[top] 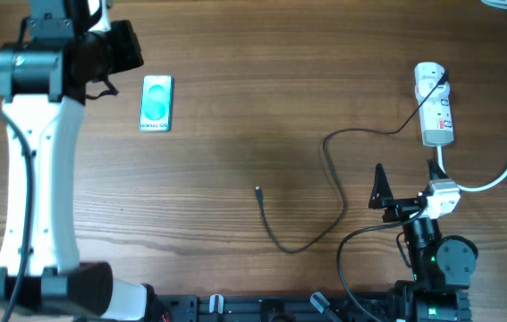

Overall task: Plug charger to phone and switch on socket
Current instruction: 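Move the left gripper forward over the Galaxy S25 phone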

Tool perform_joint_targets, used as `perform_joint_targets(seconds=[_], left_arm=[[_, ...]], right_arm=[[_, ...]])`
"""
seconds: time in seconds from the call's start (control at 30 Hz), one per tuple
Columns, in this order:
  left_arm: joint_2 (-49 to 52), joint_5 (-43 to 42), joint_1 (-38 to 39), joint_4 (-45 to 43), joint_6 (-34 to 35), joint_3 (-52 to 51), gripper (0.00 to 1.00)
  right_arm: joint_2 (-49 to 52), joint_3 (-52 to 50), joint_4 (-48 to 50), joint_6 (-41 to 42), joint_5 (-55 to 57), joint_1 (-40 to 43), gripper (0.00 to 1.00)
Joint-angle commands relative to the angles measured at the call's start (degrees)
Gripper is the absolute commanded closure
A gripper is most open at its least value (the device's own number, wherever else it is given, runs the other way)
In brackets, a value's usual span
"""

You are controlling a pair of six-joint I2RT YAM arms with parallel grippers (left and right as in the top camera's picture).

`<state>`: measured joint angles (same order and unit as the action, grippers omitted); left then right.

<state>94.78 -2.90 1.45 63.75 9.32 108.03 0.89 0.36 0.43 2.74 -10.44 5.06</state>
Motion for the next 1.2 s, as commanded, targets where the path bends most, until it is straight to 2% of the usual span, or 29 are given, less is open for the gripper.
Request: perform_joint_targets(seconds=[0.0,0.33,0.5,0.57,0.63,0.7,0.73,0.77,1.17], left_arm=[[4.85,1.05,0.04,0.76,0.17,0.74,0.96],[12.66,3.34,0.04,-0.52,0.13,0.72,0.96],[17.09,4.26,0.04,-0.59,0.13,0.72,0.91],[18.95,5.57,0.04,-0.59,0.13,0.72,0.8],[20.85,6.62,0.02,-0.66,0.13,0.72,0.52],[22.71,6.91,0.02,-0.85,0.11,0.72,0.17],[23.71,6.91,0.02,-1.18,0.11,0.72,0.05],[25.09,6.88,0.02,-1.6,0.11,0.72,0.0],[33.53,6.88,0.02,-2.51,0.09,0.72,0.0]], right_arm=[[-0.46,-0.07,0.33,0.39,0.31,-0.24,0.0],[-0.46,-0.07,0.33,0.42,0.31,-0.24,0.0],[-0.46,-0.07,0.33,0.42,0.31,-0.24,0.0],[-0.46,-0.07,0.33,0.39,0.31,-0.24,0.0],[-0.46,-0.07,0.33,0.42,0.31,-0.24,0.0],[-0.46,-0.07,0.33,0.42,0.31,-0.24,0.0],[-0.46,-0.07,0.33,0.39,0.31,-0.24,0.0],[-0.46,-0.07,0.33,0.39,0.31,-0.24,0.0],[-0.46,-0.07,0.33,0.42,0.31,-0.24,0.0]])
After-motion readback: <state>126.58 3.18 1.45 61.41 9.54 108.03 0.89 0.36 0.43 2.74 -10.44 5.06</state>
